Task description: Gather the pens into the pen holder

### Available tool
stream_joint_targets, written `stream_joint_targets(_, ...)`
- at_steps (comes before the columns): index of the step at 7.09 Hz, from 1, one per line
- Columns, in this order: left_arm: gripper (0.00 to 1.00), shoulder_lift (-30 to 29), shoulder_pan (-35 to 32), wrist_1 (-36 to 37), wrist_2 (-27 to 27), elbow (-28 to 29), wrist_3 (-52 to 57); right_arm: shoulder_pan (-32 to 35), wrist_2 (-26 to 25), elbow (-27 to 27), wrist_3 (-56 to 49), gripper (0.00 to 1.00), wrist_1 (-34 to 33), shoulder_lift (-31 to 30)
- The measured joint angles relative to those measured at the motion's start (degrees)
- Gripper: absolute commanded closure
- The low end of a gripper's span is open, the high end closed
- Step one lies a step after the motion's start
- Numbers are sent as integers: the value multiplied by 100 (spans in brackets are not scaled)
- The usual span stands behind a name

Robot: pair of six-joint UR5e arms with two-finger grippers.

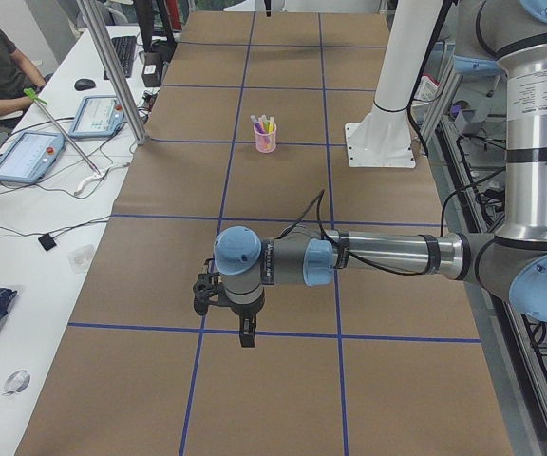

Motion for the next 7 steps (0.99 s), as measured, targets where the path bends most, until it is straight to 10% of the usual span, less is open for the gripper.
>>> stream_joint_targets(7,0,-76,4,-17,-14,-37,6,3,0,33,0,0,0,-4)
